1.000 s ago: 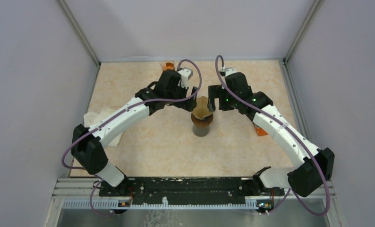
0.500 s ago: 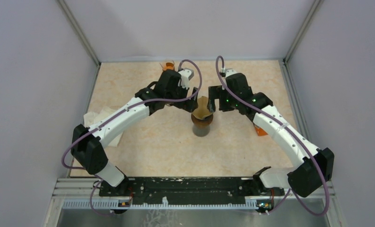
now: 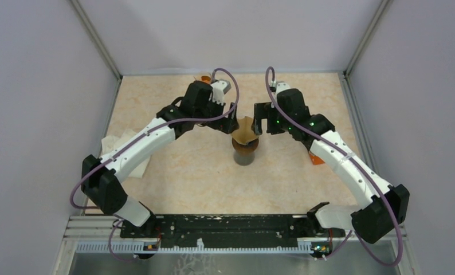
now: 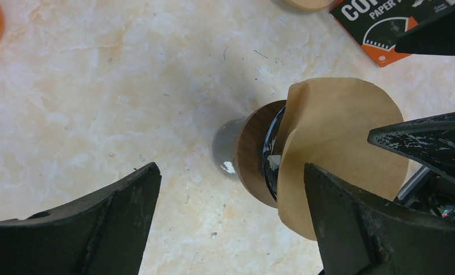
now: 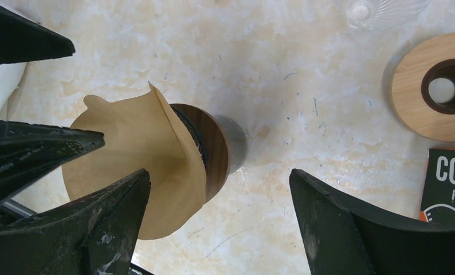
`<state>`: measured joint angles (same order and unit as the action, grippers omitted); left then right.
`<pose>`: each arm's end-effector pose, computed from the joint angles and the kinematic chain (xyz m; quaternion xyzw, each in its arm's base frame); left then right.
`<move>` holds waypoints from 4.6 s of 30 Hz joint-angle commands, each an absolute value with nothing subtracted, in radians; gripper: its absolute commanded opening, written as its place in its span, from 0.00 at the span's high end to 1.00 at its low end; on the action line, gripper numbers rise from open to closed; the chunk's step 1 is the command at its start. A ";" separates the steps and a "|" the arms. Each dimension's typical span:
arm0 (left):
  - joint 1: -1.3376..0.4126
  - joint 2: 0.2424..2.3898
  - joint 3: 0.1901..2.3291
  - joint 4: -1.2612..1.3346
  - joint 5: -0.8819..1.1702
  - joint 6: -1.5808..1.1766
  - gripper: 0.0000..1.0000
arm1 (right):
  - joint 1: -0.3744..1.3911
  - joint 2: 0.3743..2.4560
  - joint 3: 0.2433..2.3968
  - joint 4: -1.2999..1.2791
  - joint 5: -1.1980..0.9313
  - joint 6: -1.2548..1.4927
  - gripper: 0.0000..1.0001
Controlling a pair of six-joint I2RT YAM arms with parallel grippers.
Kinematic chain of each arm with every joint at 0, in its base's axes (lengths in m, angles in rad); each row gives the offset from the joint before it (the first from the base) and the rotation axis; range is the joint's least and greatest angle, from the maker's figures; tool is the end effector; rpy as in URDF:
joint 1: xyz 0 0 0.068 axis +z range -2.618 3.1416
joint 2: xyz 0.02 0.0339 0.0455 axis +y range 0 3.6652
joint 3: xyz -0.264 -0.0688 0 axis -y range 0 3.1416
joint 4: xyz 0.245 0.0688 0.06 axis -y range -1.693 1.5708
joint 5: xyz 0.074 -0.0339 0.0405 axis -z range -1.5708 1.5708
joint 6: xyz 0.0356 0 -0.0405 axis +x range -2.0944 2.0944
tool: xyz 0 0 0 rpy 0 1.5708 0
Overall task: Place the coffee filter in the dripper
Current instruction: Adjust the coffee filter in the coffee dripper, then move the coffee server to the center of the board.
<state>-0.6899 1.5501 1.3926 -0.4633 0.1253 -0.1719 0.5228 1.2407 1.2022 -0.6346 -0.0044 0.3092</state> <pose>0.2709 -0.2293 0.3347 0.2550 0.8506 -0.2412 0.3915 0.2315 0.1336 0.3454 -0.0970 0.8957 0.1772 0.3961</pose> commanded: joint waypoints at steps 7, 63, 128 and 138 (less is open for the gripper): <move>-0.560 1.443 1.369 -0.389 0.173 -0.232 0.01 | 0.508 1.105 1.174 -0.553 0.017 0.284 0.08; -0.200 2.303 2.060 -0.334 0.079 -0.244 0.44 | 0.492 0.913 0.956 -0.432 0.206 0.161 0.08; -0.487 1.358 1.069 -0.548 0.162 -0.184 0.97 | 0.492 0.694 0.653 -0.219 -0.065 0.209 0.09; -0.502 1.318 0.991 -0.494 0.157 -0.178 0.87 | 0.492 0.516 0.321 0.169 -0.173 0.174 0.14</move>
<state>-0.4976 1.3563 1.0050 -0.5667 0.1555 -0.1688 0.5007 0.5716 0.3904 -0.0841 -0.1131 0.2005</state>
